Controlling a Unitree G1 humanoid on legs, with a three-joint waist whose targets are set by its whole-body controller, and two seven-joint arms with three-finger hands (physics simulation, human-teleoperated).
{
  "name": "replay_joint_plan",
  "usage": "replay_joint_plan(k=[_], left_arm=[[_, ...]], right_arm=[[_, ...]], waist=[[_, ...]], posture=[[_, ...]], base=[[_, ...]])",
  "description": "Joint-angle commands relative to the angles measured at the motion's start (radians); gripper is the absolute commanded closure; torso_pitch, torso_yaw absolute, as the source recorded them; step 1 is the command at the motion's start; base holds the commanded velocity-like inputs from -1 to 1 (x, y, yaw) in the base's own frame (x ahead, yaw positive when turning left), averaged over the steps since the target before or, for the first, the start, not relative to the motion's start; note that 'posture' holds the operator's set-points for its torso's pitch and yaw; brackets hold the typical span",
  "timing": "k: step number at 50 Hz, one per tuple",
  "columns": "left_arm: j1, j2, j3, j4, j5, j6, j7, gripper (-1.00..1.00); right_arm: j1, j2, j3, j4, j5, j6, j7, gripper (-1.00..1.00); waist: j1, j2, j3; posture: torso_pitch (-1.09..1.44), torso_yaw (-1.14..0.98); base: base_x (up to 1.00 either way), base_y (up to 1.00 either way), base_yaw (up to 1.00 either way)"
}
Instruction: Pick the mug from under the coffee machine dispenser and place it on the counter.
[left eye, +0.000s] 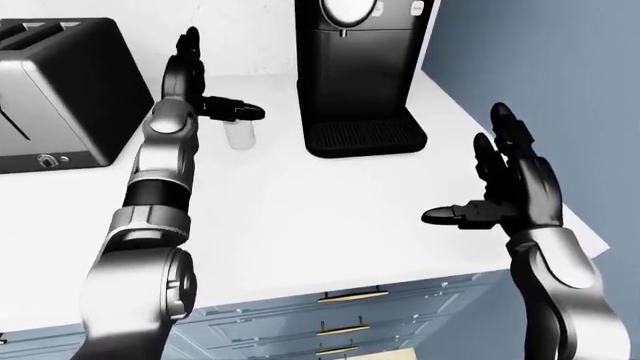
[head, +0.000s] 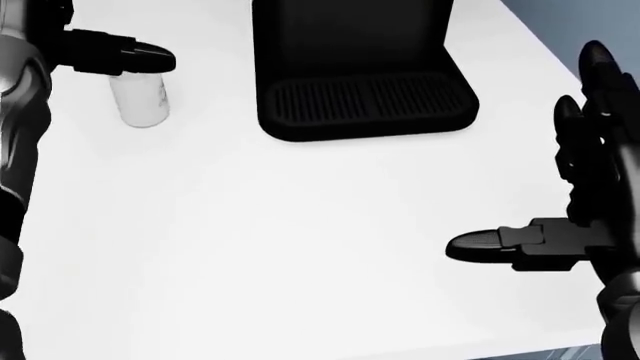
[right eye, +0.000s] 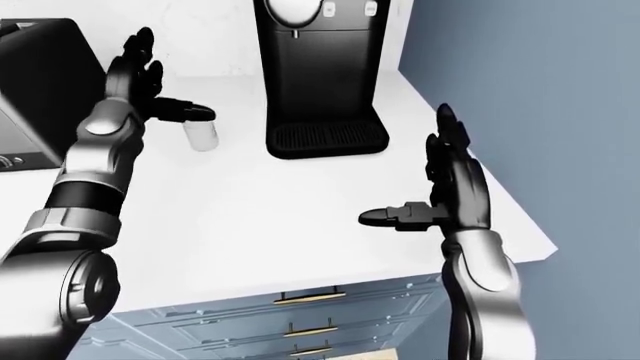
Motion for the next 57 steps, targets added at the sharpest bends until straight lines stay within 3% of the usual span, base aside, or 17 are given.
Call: replay_joint_plan(k=[1,15,38,57], left_arm=[[-0.025,0.013,0.004,-0.133,-0.014,0.040,-0.006,-1.00],[0.134,0.016,0.025,-0.674,-0.050,0.357,-0.035,-1.00],[0.228,0.031,0.056,-1.363,-0.115,0.844,-0.056,-1.00],[0.260,0.055,0.098,-1.608,-0.177,1.019,-0.034,-1.00]], right_arm=[[-0.020,-0.009,-0.007,-0.032,-0.001,-0.033,-0.001,-1.00],[-0.019,-0.007,-0.007,-0.037,-0.004,-0.032,0.001,-1.00],[-0.033,-0.017,-0.015,-0.047,0.004,-0.012,-0.001,-1.00],[-0.034,-0.020,-0.016,-0.052,0.003,-0.010,0.001,-1.00]], waist=[[0.000,0.002,-0.028],[-0.001,0.008,-0.018],[0.000,0.007,-0.003],[0.002,0.008,0.004]], posture=[[0.00,0.00],[0.00,0.00],[0.00,0.00],[0.00,0.00]], base=[[0.00,0.00,0.00],[0.00,0.00,0.00],[0.00,0.00,0.00],[0.00,0.00,0.00]])
